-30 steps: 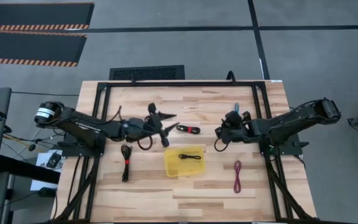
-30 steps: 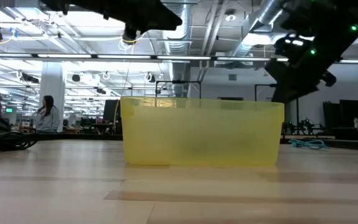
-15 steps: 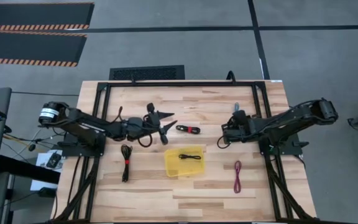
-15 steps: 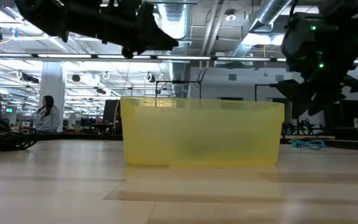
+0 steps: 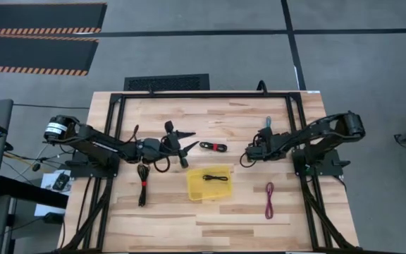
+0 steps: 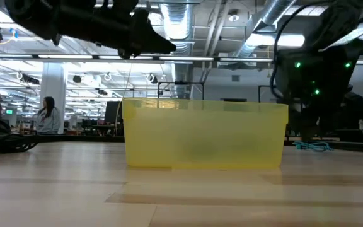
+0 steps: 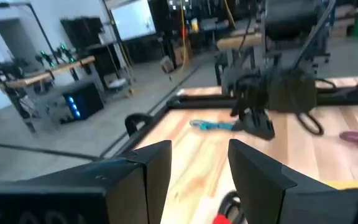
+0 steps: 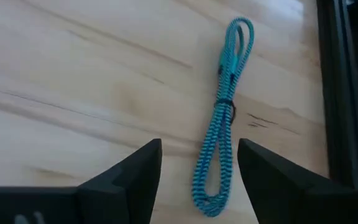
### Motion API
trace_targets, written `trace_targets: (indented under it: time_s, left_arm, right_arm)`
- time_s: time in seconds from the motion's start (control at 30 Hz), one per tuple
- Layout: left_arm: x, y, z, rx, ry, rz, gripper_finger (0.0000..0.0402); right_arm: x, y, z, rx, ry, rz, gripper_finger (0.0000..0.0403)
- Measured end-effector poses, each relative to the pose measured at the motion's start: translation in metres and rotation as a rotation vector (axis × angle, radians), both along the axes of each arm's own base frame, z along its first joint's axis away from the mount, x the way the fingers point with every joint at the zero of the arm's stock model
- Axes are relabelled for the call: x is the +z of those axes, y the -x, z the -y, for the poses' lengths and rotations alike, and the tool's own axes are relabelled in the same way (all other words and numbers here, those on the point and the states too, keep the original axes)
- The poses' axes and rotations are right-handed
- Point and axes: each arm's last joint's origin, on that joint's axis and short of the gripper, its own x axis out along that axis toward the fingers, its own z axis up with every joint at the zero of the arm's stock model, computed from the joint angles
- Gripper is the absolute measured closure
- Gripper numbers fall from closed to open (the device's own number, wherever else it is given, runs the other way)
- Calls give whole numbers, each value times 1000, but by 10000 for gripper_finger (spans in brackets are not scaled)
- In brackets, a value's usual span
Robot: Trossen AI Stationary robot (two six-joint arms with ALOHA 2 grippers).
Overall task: Pick and place USB-C Cables
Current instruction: Put the blue charger cable into the yellow bin
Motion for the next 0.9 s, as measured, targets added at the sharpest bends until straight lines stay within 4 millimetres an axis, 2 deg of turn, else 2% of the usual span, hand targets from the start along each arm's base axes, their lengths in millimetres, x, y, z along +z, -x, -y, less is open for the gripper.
trace_targets:
  time_s: [0.27,0.67,0.77,0.9]
  left_arm:
    - [-8,20,-4,-22,-31,144,251]
    - [-7,19,-7,-11,-49,135,251]
    - [-5,17,-9,-39,-7,169,251]
    - [-4,16,-9,-109,17,182,251]
  right_arm:
    - [-12,-6,24,3,-112,-68,170]
    - [-13,0,45,-42,-208,-105,175]
    - [-13,-1,48,-46,-230,-86,198]
    - [-14,-2,47,-41,-243,-72,263]
